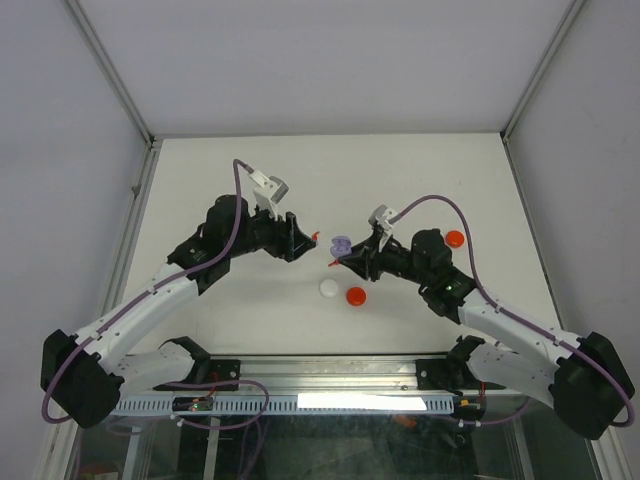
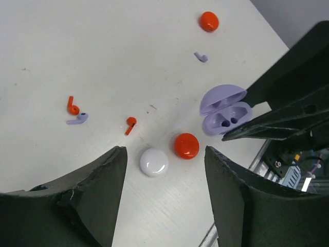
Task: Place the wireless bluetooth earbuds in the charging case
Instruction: Open the charging case, then pick up the earbud from the center of the board.
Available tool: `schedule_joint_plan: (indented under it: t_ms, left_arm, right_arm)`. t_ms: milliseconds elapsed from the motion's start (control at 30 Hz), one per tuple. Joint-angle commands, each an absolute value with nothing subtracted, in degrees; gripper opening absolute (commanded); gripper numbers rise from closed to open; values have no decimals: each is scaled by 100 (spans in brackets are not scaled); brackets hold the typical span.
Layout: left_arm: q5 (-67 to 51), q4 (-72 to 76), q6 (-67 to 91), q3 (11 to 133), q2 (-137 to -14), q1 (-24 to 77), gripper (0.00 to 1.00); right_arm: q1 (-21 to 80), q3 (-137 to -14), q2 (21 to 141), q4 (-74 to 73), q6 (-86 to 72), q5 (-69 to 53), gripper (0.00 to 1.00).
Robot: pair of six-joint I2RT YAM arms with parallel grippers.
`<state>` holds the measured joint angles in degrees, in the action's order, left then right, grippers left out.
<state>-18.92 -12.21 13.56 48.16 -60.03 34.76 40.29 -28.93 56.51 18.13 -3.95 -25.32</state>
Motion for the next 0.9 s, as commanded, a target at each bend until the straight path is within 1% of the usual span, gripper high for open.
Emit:
schedule_joint_plan:
  t_ms: [0,400,667,867]
  left_arm:
    - [-1202,-878,1862,4810,-6437,3443,62]
    - [-965,-389,1744,5303,-8331,3555,59]
    - [-824,-240,1319,5895,-9387,3557,53]
    - [-776,-252,1142,6189,-9904,3554,52]
  right_arm:
    - [4008,-2711,5345,1900,-356,-1460,0]
    - [4008,-1982,4731,2177,-488,-477,0]
    - [4006,-1872,4672,2232,-483,-397,0]
    - [4002,-1855,4633,2232,-462,-344,0]
